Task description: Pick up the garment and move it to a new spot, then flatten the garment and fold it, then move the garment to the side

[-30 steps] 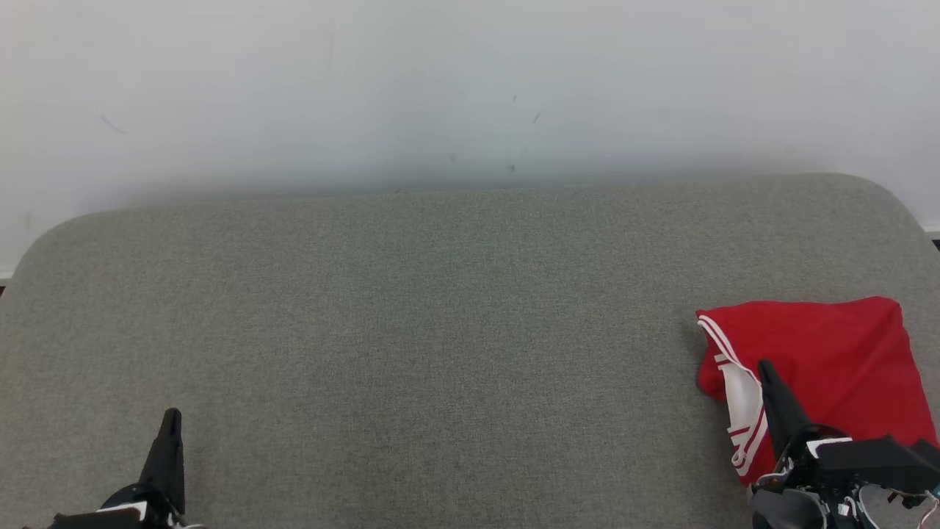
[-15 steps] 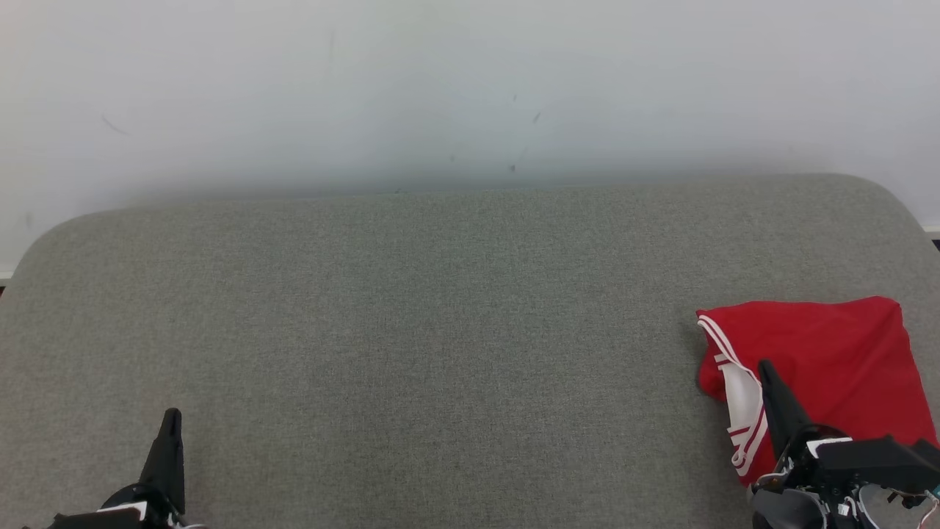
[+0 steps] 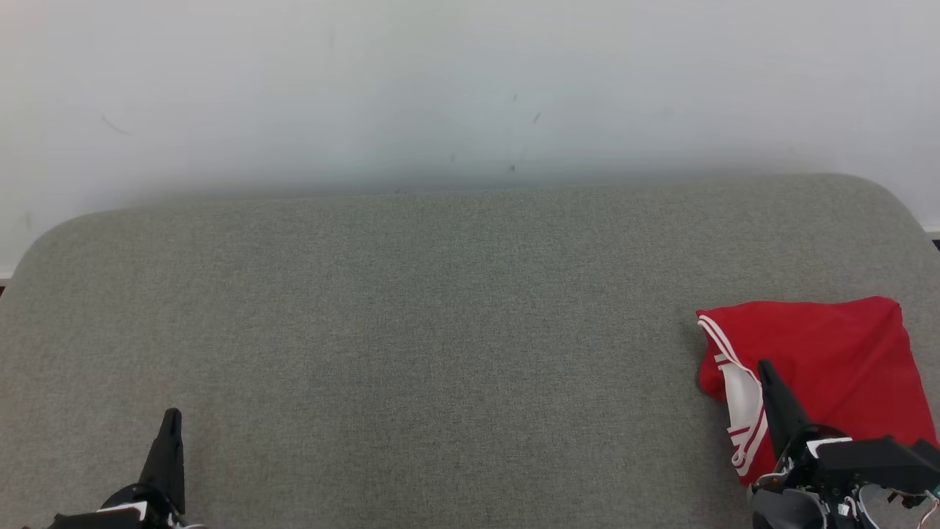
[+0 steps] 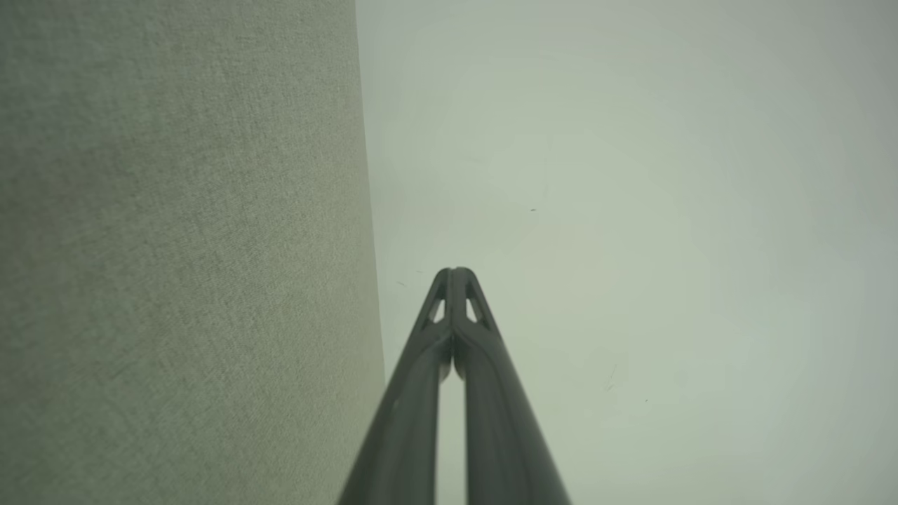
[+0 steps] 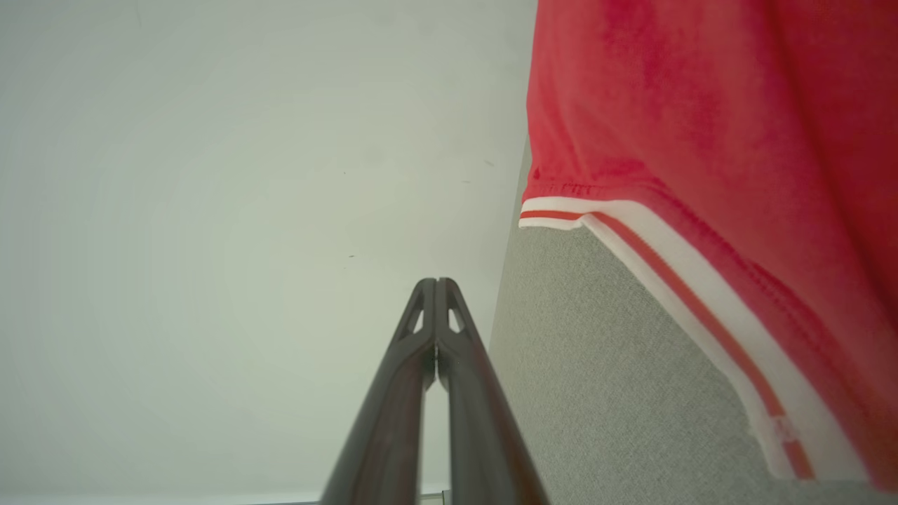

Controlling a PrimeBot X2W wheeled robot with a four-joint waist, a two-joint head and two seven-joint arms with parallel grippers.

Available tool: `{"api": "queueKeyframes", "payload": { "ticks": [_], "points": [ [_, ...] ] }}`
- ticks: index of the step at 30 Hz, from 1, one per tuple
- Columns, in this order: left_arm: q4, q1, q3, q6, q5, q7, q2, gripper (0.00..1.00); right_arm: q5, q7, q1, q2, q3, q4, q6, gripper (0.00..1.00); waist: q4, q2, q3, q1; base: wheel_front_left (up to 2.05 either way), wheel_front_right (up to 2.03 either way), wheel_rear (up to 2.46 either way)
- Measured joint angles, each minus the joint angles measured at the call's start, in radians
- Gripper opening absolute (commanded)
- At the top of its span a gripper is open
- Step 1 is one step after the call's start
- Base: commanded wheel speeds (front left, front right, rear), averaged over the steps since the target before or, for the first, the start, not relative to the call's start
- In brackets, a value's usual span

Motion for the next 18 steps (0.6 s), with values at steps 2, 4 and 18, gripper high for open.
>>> {"api": "queueKeyframes", "payload": {
  "ticks": [2,4,18],
  "points": [
    [0.000,0.000,0.000,0.000,0.000,0.000,0.000,0.00,0.000,0.000,0.000,0.000,0.000,0.000,0.000,0.00,0.000,0.0000,0.000,0.0000,0.00,0.00,0.00],
    [0.000,0.000,0.000,0.000,0.000,0.000,0.000,0.00,0.000,0.000,0.000,0.000,0.000,0.000,0.000,0.00,0.000,0.0000,0.000,0.0000,0.00,0.00,0.00],
    [0.000,0.000,0.000,0.000,0.000,0.000,0.000,0.00,0.000,0.000,0.000,0.000,0.000,-0.001,0.000,0.00,0.000,0.0000,0.000,0.0000,0.00,0.00,0.00]
  ]
}}
